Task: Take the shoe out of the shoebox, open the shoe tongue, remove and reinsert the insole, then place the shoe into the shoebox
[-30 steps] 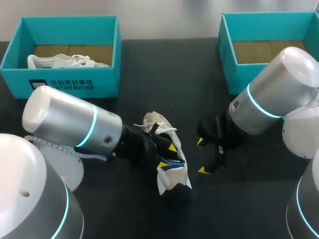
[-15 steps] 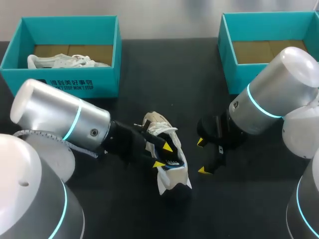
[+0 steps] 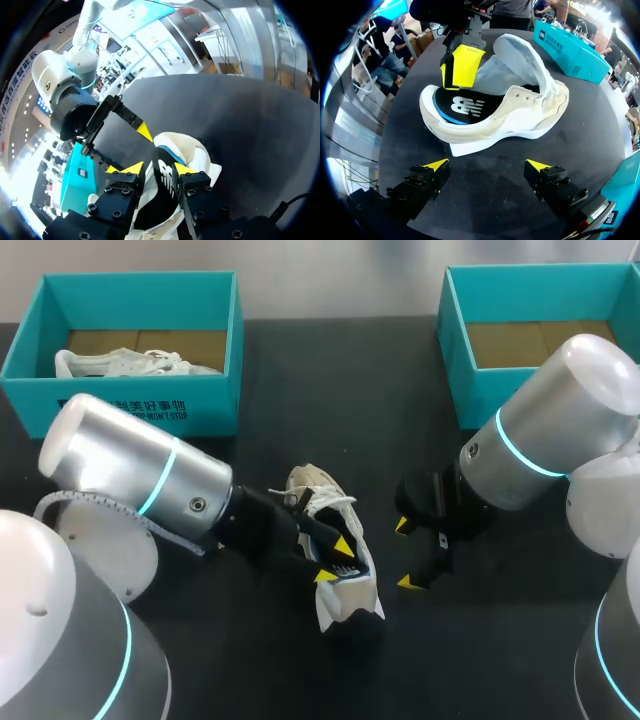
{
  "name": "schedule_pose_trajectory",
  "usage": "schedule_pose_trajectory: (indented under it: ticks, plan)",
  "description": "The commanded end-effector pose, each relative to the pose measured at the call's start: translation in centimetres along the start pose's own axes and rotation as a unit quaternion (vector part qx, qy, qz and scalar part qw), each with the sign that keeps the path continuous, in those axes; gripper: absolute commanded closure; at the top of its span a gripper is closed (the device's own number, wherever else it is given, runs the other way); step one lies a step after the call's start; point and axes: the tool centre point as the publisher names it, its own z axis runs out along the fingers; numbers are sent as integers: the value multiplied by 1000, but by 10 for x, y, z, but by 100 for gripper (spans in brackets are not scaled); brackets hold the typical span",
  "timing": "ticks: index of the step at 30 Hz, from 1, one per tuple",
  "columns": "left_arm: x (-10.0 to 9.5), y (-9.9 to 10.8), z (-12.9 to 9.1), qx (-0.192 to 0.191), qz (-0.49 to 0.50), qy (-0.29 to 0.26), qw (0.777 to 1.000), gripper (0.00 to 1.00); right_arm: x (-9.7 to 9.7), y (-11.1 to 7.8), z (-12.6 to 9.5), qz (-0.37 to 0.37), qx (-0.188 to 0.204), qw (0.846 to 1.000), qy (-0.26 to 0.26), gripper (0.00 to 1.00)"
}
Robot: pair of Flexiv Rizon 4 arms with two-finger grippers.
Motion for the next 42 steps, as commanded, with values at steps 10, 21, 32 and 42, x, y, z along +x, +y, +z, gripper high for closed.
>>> schedule_pose_trajectory:
  ticks: [10,21,32,42]
  plan:
    - [-17,12,5,-15,20,74,997,62,1,0,0,0,1,1000,-1,0]
    - [-27,-1,-11,16,70,148,986,61,1,0,0,0,1,1000,-1,0]
    - [-27,1,-12,39,115,213,969,62,6,-24,-23,10,0,1000,1,0]
    - [-29,1,-18,51,153,260,952,62,10,-53,-55,10,5,1000,6,0]
